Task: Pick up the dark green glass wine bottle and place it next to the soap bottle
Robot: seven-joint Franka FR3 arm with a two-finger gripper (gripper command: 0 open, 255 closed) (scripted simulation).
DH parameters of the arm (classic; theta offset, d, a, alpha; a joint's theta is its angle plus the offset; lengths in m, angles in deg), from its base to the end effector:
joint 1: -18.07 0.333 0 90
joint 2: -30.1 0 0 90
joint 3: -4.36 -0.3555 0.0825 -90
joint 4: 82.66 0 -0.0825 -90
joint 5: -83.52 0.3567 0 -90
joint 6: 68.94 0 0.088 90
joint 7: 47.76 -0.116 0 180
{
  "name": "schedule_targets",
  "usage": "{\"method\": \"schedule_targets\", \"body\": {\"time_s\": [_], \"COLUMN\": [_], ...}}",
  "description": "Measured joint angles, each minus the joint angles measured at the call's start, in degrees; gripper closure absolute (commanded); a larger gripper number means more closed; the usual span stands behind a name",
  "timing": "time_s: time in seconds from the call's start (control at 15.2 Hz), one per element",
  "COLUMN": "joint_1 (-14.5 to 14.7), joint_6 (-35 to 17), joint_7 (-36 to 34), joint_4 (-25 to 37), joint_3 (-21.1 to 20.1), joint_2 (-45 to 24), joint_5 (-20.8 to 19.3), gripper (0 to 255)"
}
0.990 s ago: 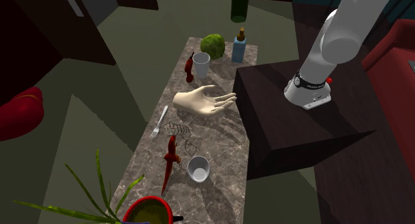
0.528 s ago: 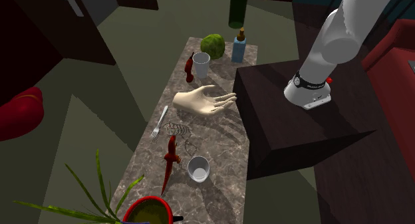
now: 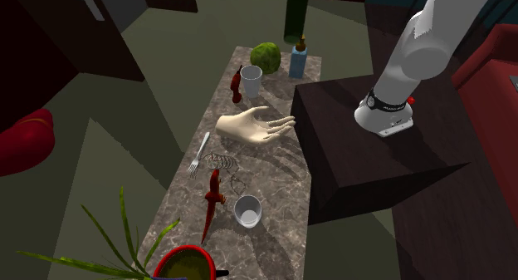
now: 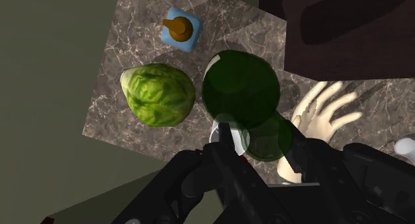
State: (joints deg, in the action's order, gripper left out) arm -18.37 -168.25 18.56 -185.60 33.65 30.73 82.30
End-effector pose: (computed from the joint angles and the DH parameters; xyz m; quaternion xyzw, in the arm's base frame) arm 0.2134 -0.4817 0.5728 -0.9996 -0.0072 0.0180 0.0214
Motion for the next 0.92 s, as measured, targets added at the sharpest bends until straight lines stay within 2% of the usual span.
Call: {"method": "schedule_targets", "body": {"time_s": [0.92], "joint_1": [-0.11], "joint_6": [-10.84], "joint_7": [0.27], "joint_4": [-9.59], "joint_3": [0.11], "joint_2": [-1.45], "joint_5": [0.68], "gripper": [255]}}
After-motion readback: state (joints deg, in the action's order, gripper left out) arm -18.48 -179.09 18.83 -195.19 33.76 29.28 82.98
